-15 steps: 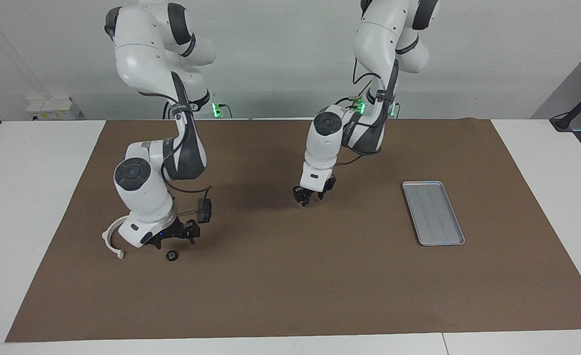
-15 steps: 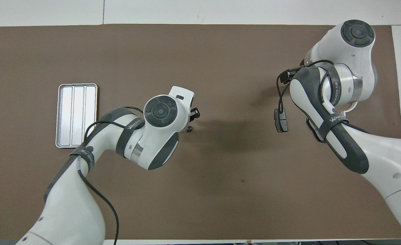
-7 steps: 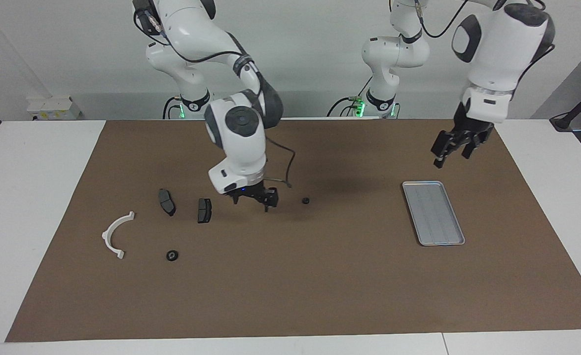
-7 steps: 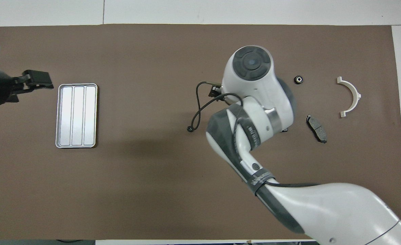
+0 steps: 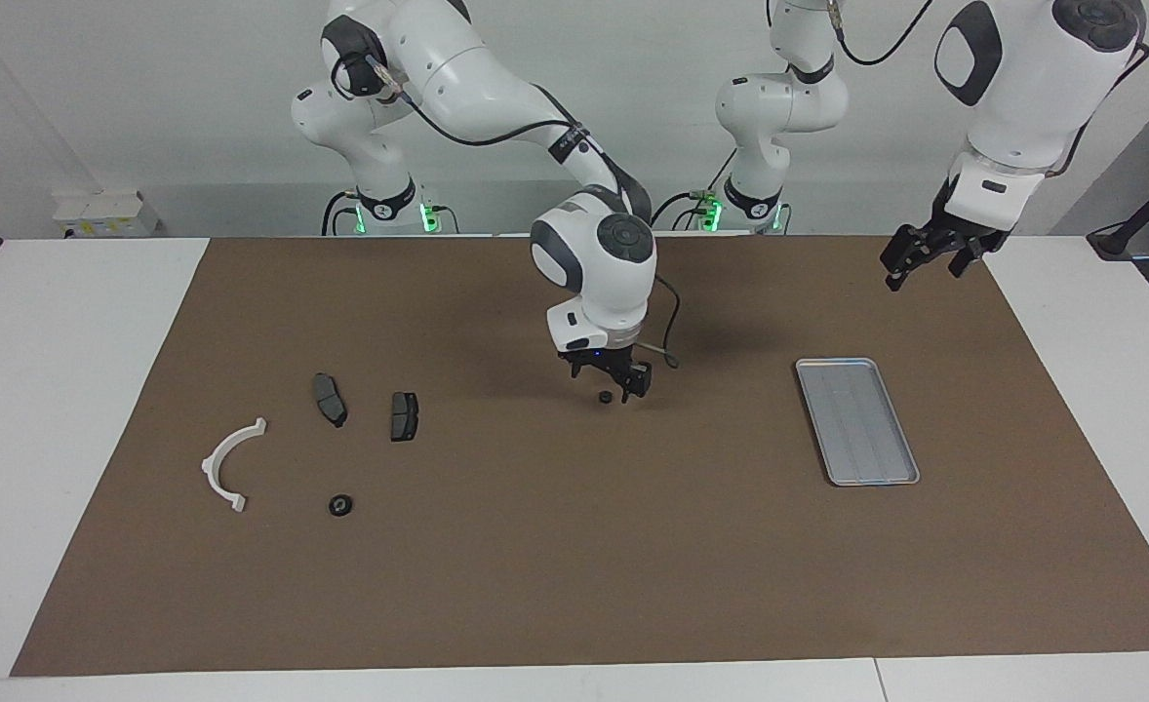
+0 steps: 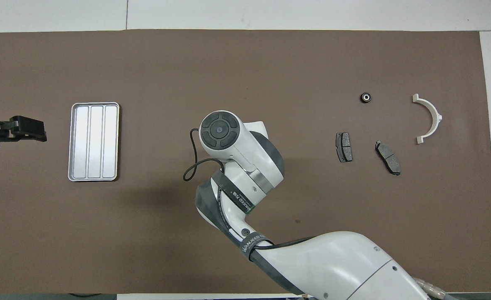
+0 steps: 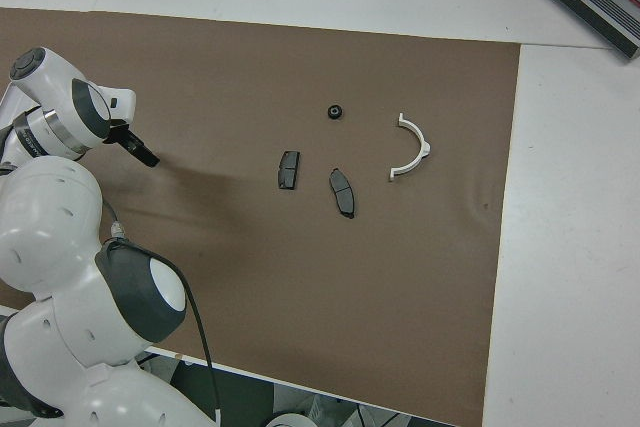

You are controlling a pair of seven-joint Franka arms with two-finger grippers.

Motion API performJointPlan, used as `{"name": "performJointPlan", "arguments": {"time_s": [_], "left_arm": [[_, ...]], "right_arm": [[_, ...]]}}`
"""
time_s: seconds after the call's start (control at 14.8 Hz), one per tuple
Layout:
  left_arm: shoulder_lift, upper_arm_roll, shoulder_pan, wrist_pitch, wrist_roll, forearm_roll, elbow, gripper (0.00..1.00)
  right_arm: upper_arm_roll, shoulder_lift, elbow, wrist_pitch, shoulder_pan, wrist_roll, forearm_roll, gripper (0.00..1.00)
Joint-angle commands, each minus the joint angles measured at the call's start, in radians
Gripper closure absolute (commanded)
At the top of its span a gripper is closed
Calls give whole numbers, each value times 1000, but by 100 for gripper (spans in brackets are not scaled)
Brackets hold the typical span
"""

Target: Place bearing gear from tray to pile

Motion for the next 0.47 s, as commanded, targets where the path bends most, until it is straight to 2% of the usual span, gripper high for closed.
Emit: {"name": "performJointPlan", "arguments": {"time_s": [0.0, 0.4], "left_arm": [[-10, 12, 1, -13, 17, 7, -5, 0], [8, 12, -8, -82, 32, -52, 30, 0]], "right_arm": [[-1, 43, 56, 26, -7, 46, -9, 0], [1, 36, -6, 90, -7, 55, -8, 1]]}}
